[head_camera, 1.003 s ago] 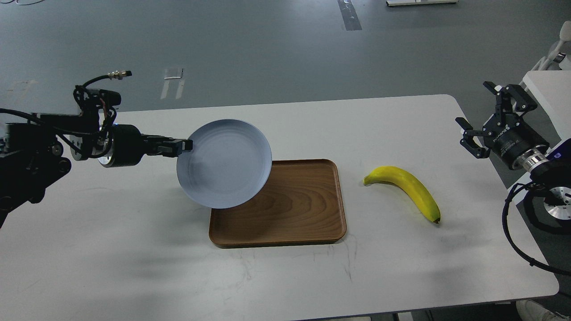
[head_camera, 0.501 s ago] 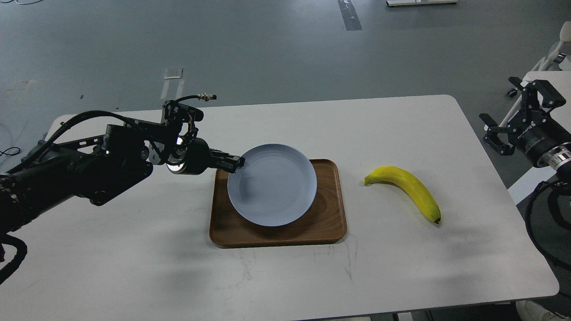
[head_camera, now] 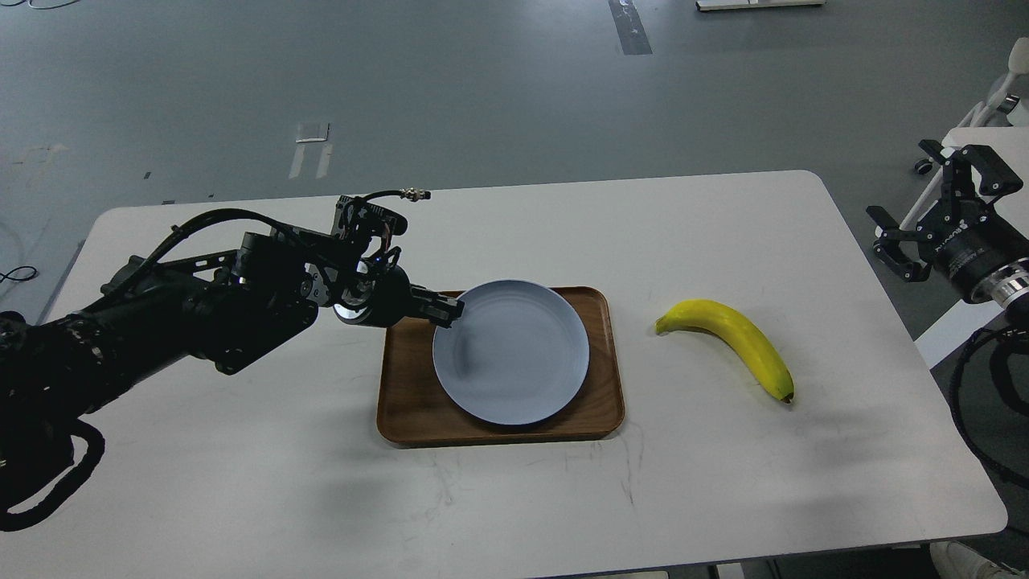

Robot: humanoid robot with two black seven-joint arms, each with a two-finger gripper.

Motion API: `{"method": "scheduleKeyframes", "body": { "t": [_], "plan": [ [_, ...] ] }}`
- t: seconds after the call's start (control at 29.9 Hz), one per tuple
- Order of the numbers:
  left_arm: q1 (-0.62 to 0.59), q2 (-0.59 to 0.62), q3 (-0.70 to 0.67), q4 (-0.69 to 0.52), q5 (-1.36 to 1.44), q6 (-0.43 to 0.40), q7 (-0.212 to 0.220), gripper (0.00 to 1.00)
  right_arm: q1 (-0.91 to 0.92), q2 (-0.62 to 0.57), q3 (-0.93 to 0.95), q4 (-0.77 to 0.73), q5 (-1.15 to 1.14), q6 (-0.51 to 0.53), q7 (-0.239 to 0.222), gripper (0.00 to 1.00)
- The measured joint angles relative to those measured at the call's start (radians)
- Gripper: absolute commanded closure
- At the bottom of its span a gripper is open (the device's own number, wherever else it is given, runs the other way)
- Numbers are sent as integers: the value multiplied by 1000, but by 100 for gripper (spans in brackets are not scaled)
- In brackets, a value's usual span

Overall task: Place banana on plate with both arms
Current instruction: 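Release the plate and withdraw the left gripper upward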

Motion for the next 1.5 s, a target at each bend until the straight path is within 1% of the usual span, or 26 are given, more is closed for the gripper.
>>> {"method": "scheduleKeyframes", "body": {
  "t": [0.07, 0.1, 0.17, 0.2, 0.23, 0.27, 0.3, 0.4, 0.47, 0.64, 0.7, 0.9, 1.07, 1.2, 1.3, 1.4, 1.5],
  "plan": [
    [0, -8, 0, 11, -1, -1, 1, 100, 0, 1, -1, 0, 0, 0, 0, 0],
    [0, -12, 0, 16, -1, -1, 2, 86, 0, 1, -1, 0, 0, 0, 0, 0],
    [0, -15, 0, 21, -2, -1, 3, 65, 0, 1, -1, 0, 0, 0, 0, 0],
    [0, -15, 0, 22, -5, -1, 3, 49, 0, 1, -1, 0, 0, 0, 0, 0],
    [0, -15, 0, 23, -7, -2, 3, 37, 0, 1, -1, 0, 0, 0, 0, 0],
    [0, -16, 0, 23, -9, -2, 3, 32, 0, 1, -1, 0, 0, 0, 0, 0],
    [0, -16, -1, 23, -11, -2, 3, 22, 0, 1, -1, 0, 0, 0, 0, 0],
    [-7, -16, -1, 23, -14, -2, 2, 9, -1, 1, -2, 0, 0, 0, 0, 0],
    [-11, -16, -2, 21, -15, -3, 0, 4, -1, 1, -2, 0, 0, 0, 0, 0],
    [-37, -2, -9, 12, -31, -4, -15, 3, -1, 2, -2, 0, 0, 0, 0, 0],
    [-48, 15, -16, 10, -89, -4, -30, 3, -1, 2, -2, 0, 0, 0, 0, 0],
    [-75, 134, -23, -13, -548, -16, -88, 2, -1, 7, -3, 0, 0, 0, 0, 0],
    [-49, 252, -32, -29, -1017, -26, -100, 2, 0, 11, -4, 0, 0, 0, 0, 0],
    [12, 341, -59, -33, -1252, -37, -101, 2, 0, 12, -7, 0, 0, 0, 0, 0],
    [96, 399, -129, -34, -1355, -47, -101, 2, 0, 12, -9, 1, -12, 0, 0, 0],
    [217, 429, -257, -41, -1409, -49, -101, 2, -1, 13, -9, 6, -65, 0, 0, 0],
    [331, 439, -386, -44, -1424, -49, -101, 2, 1, 14, -11, 16, -190, 0, 0, 0]
  ]
}}
